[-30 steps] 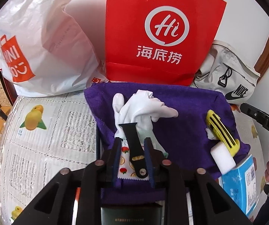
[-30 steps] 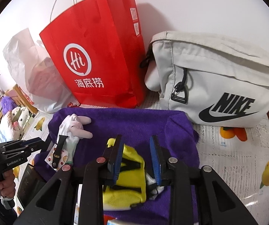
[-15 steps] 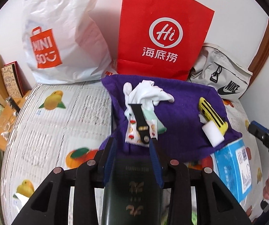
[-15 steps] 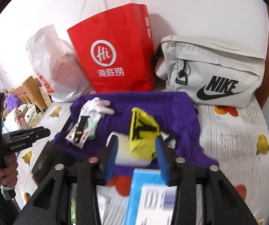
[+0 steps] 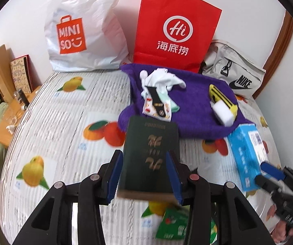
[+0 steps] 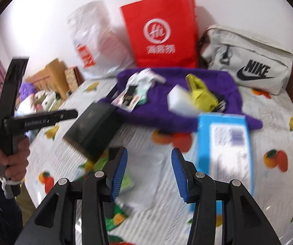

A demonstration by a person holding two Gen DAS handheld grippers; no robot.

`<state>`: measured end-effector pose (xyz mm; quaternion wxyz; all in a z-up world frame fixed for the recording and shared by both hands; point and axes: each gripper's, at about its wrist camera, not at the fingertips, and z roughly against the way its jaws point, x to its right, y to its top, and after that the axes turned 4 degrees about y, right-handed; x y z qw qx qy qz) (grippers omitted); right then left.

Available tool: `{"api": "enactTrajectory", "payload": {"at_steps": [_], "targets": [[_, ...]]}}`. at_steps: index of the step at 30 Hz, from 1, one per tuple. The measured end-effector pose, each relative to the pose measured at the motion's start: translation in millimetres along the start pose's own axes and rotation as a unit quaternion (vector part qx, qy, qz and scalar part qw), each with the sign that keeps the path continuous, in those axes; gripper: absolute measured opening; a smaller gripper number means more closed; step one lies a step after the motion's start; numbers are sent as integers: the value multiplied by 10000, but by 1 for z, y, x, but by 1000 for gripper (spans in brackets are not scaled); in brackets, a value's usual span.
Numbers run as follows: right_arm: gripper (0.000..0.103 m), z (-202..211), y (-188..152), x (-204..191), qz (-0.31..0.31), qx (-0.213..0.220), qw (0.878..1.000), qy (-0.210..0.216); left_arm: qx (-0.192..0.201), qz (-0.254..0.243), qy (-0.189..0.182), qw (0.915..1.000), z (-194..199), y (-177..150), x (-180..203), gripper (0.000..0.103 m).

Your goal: Organize soft objects

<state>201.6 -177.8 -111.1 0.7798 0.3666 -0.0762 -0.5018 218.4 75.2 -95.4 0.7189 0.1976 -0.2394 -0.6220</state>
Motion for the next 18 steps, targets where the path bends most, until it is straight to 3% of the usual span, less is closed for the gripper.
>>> {"api": "enactTrajectory", "payload": {"at_steps": [6, 17, 18], "targets": [[40, -21, -33, -37, 245, -515, 9982, 185, 5, 48, 6, 10000, 9, -24, -12, 41], [40, -60, -47, -56, 638, -1123, 9914, -229, -141, 105, -179, 9997, 13, -58, -34, 41], [29, -63, -47, -56, 652, -1172, 9907, -244, -159, 120, -189, 9996, 14, -61, -35, 41]]}}
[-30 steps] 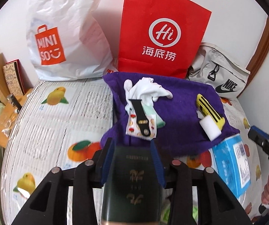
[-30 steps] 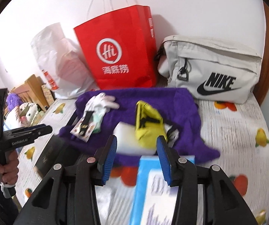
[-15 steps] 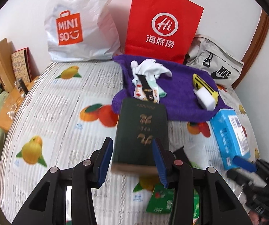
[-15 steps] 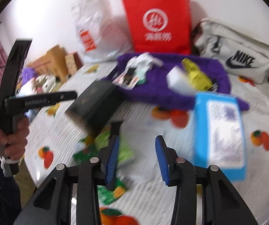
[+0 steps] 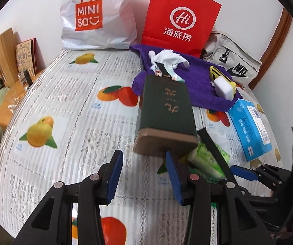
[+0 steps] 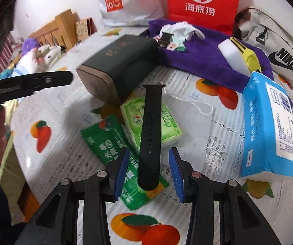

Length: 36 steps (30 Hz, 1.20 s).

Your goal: Organize soft objects

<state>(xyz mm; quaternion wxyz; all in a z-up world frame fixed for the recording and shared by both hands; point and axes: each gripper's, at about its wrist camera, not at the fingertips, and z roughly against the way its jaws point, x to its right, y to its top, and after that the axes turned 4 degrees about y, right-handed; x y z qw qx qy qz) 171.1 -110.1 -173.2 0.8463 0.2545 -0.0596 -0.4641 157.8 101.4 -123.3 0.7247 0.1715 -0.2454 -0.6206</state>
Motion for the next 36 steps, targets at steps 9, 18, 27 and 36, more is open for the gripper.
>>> {"api": "enactTrajectory", "payload": {"at_steps": [9, 18, 27, 36], "targets": [[20, 27, -17, 8, -189, 438, 9989, 15, -127, -46, -19, 9999, -2, -18, 1, 41], [20, 77, -65, 24, -452, 838, 9948, -353, -386, -286, -198, 9986, -9, -45, 32, 41], [20, 87, -134, 65, -1069, 705, 9873, -940, -788, -179, -674, 9945, -24, -68, 65, 44], [33, 77, -144, 86, -1230, 770, 9858, -849, -1005, 430, -238, 9937, -40, -54, 87, 59]]}}
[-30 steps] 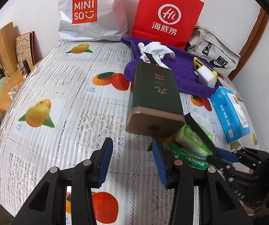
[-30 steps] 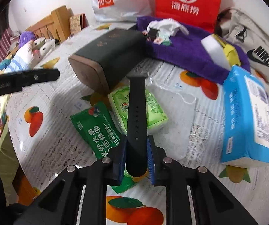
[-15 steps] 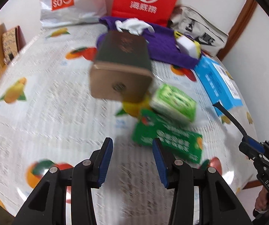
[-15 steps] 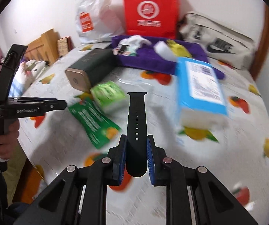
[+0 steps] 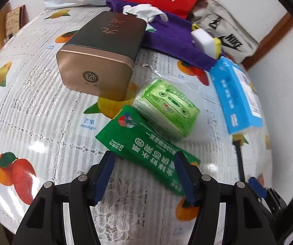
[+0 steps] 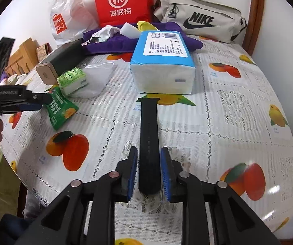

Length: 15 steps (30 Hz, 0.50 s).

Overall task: Organize soft objects
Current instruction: 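Grasp the green snack packet with the left tool while the right tool lifts the strap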

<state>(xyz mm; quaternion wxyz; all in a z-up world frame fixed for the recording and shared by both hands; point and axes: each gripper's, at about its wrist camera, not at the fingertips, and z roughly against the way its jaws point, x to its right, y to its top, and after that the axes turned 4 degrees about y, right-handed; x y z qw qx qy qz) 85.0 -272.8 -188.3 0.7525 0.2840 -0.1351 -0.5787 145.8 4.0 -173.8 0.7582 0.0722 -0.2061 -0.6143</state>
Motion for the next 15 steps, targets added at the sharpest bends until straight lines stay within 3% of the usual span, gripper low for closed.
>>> {"api": "enactTrajectory", "payload": {"at_steps": [6, 11, 15], "targets": [[47, -12, 9, 4, 102, 4, 9998, 189, 30, 95, 446, 9990, -7, 4, 15, 68], [46, -25, 11, -5, 163, 77, 9998, 47, 104, -71, 934, 9955, -14, 5, 31, 72], [36, -26, 9, -10, 276, 169, 9994, -77, 322, -492, 1424, 9881, -20, 0, 41, 74]]}}
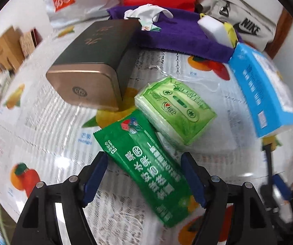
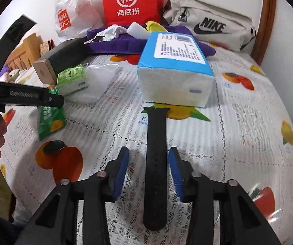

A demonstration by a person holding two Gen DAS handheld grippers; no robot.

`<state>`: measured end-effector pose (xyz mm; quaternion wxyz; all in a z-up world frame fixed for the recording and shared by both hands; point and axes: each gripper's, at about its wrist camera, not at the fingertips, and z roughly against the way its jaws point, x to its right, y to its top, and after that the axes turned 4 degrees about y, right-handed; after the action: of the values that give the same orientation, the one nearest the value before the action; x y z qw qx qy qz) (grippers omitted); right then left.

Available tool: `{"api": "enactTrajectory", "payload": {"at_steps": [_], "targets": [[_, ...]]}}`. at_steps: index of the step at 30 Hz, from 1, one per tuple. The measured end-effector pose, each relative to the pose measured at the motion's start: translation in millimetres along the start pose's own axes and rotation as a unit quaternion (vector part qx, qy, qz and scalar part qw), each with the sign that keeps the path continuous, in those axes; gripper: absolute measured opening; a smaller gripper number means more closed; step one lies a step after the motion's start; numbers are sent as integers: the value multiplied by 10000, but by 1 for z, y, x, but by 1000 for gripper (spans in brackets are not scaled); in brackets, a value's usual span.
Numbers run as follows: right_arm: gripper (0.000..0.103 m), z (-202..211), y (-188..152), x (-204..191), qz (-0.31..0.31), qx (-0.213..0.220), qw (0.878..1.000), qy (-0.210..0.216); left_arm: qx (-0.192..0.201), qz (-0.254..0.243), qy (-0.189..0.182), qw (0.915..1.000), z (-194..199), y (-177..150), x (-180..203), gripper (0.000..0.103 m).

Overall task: Organize soft objects
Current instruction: 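Grasp the green snack packet with the left tool while the right tool lifts the strap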

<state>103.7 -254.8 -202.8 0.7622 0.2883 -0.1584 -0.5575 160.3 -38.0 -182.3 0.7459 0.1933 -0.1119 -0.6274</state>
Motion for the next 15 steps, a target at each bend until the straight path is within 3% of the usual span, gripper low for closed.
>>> {"api": "enactTrajectory", "payload": {"at_steps": [3, 9, 12, 15], "targets": [[29, 2, -2, 6, -100, 19, 9999, 21, 53, -98, -34, 9999, 1, -4, -7, 74], [30, 6, -7, 8, -277, 49, 9996, -64, 5, -105, -51, 9999, 8, -20, -37, 74], [33, 5, -8, 5, -355, 143, 9992, -133, 160, -193, -95, 9996, 9, -24, -40, 72], [29, 4, -9, 3, -330, 226, 9990, -182, 541, -536, -232, 9968, 11, -23, -30, 43]]}}
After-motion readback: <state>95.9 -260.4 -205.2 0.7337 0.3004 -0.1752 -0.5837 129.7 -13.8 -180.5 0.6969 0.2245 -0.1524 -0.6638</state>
